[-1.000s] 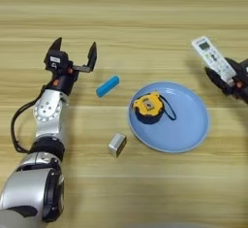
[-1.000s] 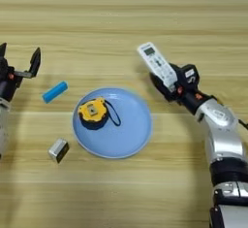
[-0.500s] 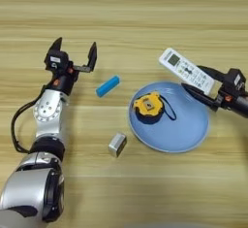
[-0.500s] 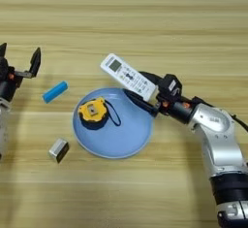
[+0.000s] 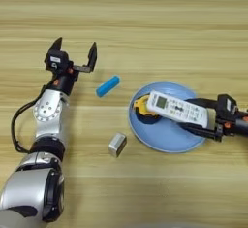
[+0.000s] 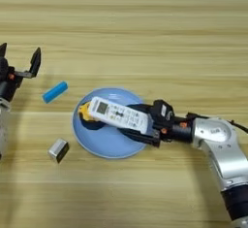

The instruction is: Move the objects on the table

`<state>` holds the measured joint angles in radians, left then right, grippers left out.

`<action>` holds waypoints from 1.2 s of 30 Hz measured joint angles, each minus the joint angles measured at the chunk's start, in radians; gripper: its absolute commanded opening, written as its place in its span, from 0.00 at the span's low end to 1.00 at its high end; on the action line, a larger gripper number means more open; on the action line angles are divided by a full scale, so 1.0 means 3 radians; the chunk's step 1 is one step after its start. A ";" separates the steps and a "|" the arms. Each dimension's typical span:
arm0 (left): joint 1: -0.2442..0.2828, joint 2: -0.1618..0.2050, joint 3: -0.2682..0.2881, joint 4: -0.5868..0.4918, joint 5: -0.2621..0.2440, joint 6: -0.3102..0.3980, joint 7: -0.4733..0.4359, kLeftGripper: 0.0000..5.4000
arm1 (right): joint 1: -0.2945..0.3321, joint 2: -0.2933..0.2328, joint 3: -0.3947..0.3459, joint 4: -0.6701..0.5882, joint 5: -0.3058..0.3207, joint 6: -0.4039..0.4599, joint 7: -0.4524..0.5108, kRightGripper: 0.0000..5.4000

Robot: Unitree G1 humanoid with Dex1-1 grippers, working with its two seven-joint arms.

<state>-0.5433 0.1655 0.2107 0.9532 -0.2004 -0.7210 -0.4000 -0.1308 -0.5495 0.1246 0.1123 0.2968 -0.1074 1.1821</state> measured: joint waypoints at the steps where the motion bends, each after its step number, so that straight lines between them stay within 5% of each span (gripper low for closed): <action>1: 0.0000 0.0000 0.0000 0.0000 0.0000 0.0000 0.0000 1.00 | 0.0001 -0.0012 0.0008 0.0000 -0.0001 0.0011 0.0021 0.54; 36: -0.0002 -0.0012 -0.0001 0.0007 0.0000 0.0000 -0.0002 1.00 | -0.0054 -0.0166 0.0257 0.0175 -0.0278 -0.0036 0.0248 0.54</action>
<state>-0.5438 0.1618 0.2104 0.9553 -0.2003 -0.7211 -0.4004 -0.1471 -0.5994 0.2018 0.1650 0.2135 -0.1183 1.2564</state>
